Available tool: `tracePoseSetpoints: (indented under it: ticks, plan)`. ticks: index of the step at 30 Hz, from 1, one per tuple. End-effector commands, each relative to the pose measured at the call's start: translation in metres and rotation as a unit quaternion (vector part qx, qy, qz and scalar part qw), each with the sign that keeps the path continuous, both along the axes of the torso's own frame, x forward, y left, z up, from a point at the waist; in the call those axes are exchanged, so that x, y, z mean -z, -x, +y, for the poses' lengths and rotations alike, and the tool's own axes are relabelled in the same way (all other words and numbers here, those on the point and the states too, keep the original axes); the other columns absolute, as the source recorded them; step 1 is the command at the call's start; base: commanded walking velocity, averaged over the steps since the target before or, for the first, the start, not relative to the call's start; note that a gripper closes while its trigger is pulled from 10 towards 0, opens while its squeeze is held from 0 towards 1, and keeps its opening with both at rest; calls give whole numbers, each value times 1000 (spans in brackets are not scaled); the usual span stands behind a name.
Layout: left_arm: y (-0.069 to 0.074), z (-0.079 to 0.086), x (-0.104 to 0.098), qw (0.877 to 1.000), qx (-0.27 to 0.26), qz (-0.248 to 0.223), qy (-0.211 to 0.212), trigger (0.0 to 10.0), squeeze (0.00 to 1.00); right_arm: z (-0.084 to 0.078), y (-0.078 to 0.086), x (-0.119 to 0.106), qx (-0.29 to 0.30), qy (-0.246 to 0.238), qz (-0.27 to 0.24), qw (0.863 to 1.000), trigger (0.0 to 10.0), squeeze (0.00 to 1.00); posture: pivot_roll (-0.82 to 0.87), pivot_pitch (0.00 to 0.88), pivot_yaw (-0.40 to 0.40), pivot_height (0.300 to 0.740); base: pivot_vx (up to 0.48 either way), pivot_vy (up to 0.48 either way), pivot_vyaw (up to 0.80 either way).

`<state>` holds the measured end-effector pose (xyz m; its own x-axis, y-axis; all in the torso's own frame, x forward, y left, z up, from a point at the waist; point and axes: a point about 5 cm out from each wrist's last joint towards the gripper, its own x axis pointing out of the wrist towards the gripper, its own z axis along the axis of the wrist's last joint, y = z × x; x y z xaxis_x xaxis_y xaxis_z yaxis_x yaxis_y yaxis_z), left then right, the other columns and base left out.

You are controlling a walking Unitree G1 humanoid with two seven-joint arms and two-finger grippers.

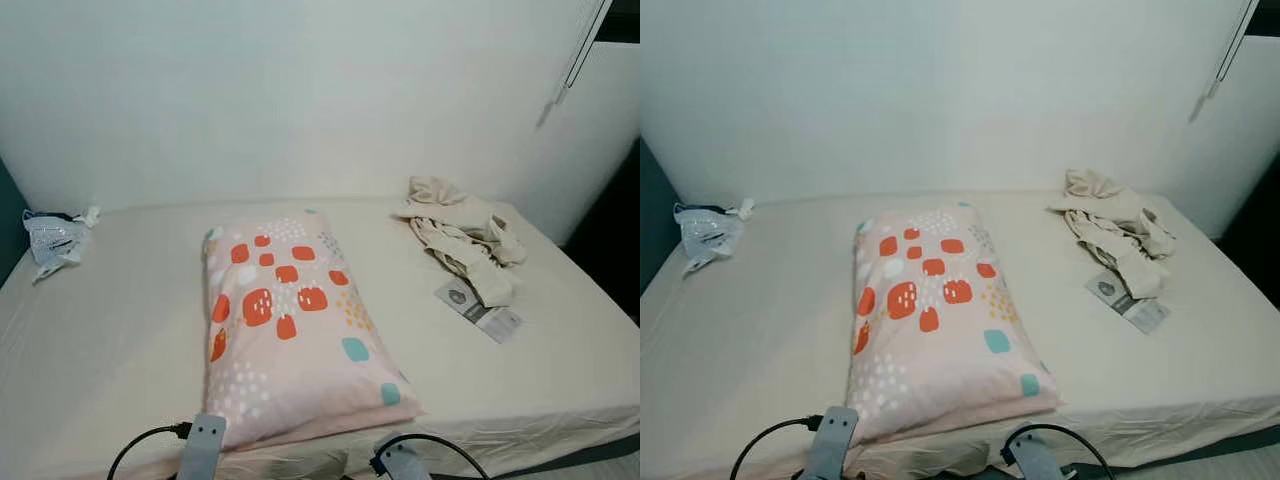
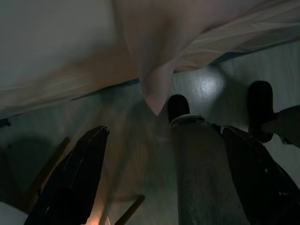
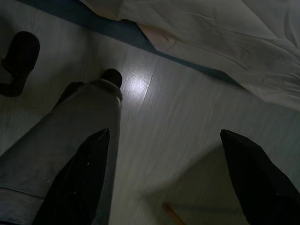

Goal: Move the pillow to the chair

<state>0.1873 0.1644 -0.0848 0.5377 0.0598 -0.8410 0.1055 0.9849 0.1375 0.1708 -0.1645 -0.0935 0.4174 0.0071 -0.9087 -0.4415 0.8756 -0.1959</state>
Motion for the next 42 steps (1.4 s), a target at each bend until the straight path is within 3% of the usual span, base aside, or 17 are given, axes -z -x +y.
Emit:
tracePoseSetpoints:
  ticks: [1, 39, 41, 42]
  plan:
    - [4, -1, 2, 1000, 8, 12, -6, 10000, 0, 3, 5, 2, -14, 10, 8, 1000, 10000, 0, 79, 0, -48, 740, 0, 0, 0]
    - [4, -3, 3, 1000, 7, 21, -7, 10000, 0, 7, 5, 3, -37, 18, 7, 999, 10000, 0, 77, 0, -52, 740, 0, 0, 0]
    - [-2, -3, -1, 1000, 2, -4, -3, 10000, 0, 7, -12, -5, -13, 8, -43, 999, 10000, 0, 77, 0, -58, 740, 0, 0, 0]
    - [-2, -3, -1, 1000, 2, -4, -3, 10000, 0, 7, -12, -5, -13, 8, -43, 999, 10000, 0, 77, 0, -58, 740, 0, 0, 0]
